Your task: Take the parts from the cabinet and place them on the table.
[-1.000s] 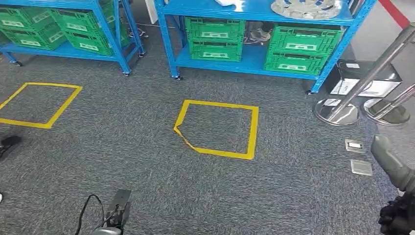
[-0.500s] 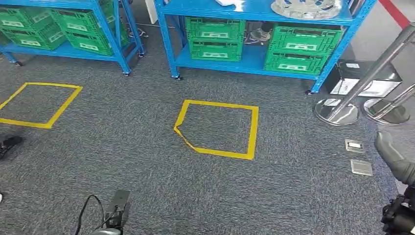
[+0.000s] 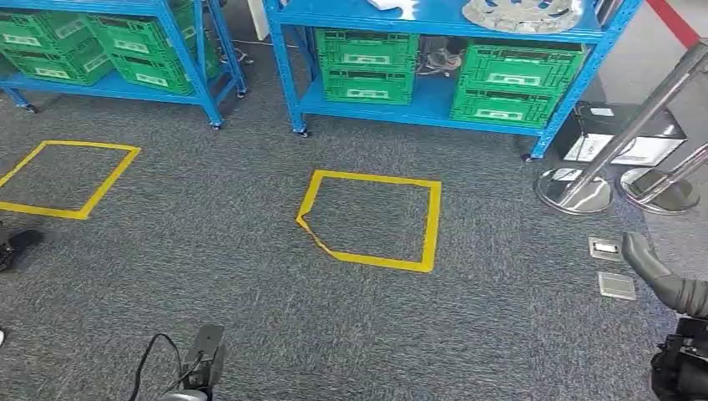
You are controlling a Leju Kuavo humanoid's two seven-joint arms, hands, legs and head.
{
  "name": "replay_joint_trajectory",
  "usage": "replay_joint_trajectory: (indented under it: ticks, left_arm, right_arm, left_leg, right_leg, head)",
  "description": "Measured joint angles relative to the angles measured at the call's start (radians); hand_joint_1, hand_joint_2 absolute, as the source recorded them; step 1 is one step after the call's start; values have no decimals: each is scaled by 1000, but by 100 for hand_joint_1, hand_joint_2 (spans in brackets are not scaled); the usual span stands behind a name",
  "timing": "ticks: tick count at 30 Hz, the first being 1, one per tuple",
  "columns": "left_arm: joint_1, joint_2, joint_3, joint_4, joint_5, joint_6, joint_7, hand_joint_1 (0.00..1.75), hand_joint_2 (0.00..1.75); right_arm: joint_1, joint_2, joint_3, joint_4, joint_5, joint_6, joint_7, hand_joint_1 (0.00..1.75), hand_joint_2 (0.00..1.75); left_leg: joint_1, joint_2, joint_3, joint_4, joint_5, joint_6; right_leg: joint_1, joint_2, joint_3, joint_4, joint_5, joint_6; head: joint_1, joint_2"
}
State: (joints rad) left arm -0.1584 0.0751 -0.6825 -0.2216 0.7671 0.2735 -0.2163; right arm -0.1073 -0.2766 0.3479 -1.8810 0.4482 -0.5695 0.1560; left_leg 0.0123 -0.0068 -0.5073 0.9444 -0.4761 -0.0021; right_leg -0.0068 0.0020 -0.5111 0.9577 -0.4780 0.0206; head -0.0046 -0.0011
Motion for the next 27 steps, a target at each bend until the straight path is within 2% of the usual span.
replay_joint_trajectory:
  ticks: [8,13,19,20,24,27]
  left_arm:
    - [0,-2,0,0,-1,-3,0,0,0]
    - [3,-2,0,0,-2,-10,1,0,0]
    - [6,-2,-1,0,-4,-20,0,0,0]
    - [5,-2,-1,0,-4,-20,0,0,0]
    - [6,-2,-1,0,-3,-21,3,0,0]
    - [5,0,-1,0,-3,-21,3,0,0]
  right_arm:
    - [5,0,-7,14,-15,2,-6,0,175]
    - [19,0,-7,17,-103,14,-59,0,175]
    - [35,0,-6,25,-132,17,-77,0,175]
    - [37,0,-6,25,-134,17,-78,0,175]
    - [41,0,-5,29,-137,20,-85,0,175]
    - [44,1,-5,29,-137,22,-86,0,175]
  left_leg:
    - [0,0,0,0,0,0]
    - [0,0,0,0,0,0]
    - [0,0,0,0,0,0]
    - [-2,0,-1,3,0,1]
    - [-2,0,-4,7,-1,2]
    - [-4,0,-7,12,-3,8]
  right_leg:
    - [0,0,0,0,0,0]
    - [0,0,0,0,0,0]
    - [0,0,0,0,0,0]
    - [-4,0,0,-2,1,1]
    - [-4,0,-1,-1,2,4]
    - [-6,0,-1,-1,3,9]
  head:
    - [0,0]
    - [0,0]
    - [0,0]
    - [-1,0]
    - [-1,0]
    - [-1,0]
